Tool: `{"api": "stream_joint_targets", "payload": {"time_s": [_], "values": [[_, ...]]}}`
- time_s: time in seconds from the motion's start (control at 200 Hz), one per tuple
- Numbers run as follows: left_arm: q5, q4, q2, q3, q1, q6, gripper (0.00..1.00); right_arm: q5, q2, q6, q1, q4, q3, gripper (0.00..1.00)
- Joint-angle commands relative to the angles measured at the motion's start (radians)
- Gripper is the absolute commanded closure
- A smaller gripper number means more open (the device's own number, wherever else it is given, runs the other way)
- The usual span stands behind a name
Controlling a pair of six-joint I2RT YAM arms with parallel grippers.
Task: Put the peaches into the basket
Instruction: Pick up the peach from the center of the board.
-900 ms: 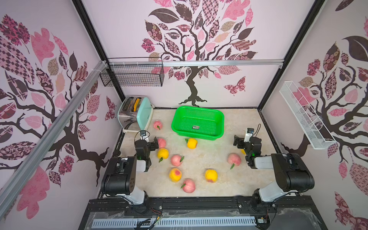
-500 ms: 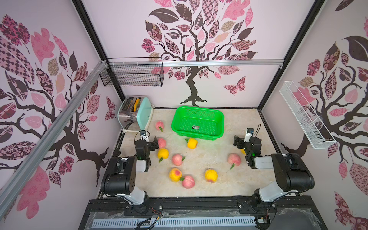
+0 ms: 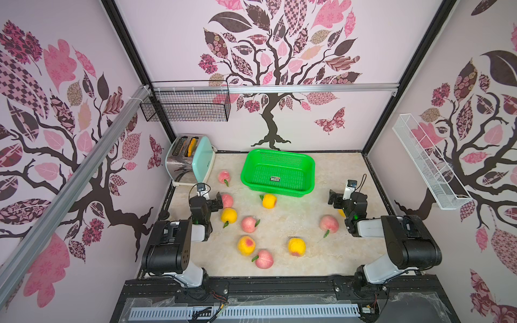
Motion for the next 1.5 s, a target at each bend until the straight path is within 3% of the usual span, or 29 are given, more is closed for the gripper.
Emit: {"api": "stream_joint_targets", "payload": {"time_s": [0.0, 0.405, 0.565, 0.77, 0.865, 0.96, 1.03, 1.28, 1.36, 1.496], "values": [[0.006, 0.006, -0.002, 0.016, 0.004, 0.011, 0.02, 0.006, -0.006, -0.005, 0.006, -0.003, 0.021, 0.0], [0.005, 0.012, -0.007, 0.013, 0.004, 0.012, 0.02, 0.009, -0.012, -0.004, 0.006, 0.004, 0.014, 0.0], [-0.043, 0.003, -0.024, 0.02, 0.004, -0.009, 0.02, 0.16, -0.096, 0.056, 0.005, -0.066, 0.014, 0.0], [-0.153, -0.333, -0.17, 0.138, -0.004, -0.038, 0.02, 0.218, -0.253, 0.203, 0.002, -0.632, 0.223, 0.0], [-0.273, -0.494, -0.242, 0.184, 0.0, -0.199, 0.01, 0.218, -0.261, 0.235, 0.001, -0.815, 0.317, 0.0], [-0.259, -0.599, -0.286, 0.22, 0.009, -0.35, 0.02, 0.181, -0.261, 0.278, 0.001, -0.973, 0.401, 0.0], [-0.199, -0.653, -0.307, 0.254, 0.009, -0.439, 0.02, 0.117, -0.278, 0.285, 0.001, -1.037, 0.428, 0.0], [0.296, -0.937, -0.264, 0.509, -0.003, -0.649, 0.02, 0.027, -0.325, 0.419, -0.016, -1.314, 0.459, 0.0], [0.423, -1.085, -0.202, 0.621, -0.014, -0.615, 0.02, 0.045, -0.348, 0.445, -0.019, -1.375, 0.449, 0.0], [0.503, -1.314, -0.108, 0.766, -0.042, -0.488, 0.02, 0.033, -0.401, 0.48, -0.054, -1.394, 0.399, 0.0]]}}
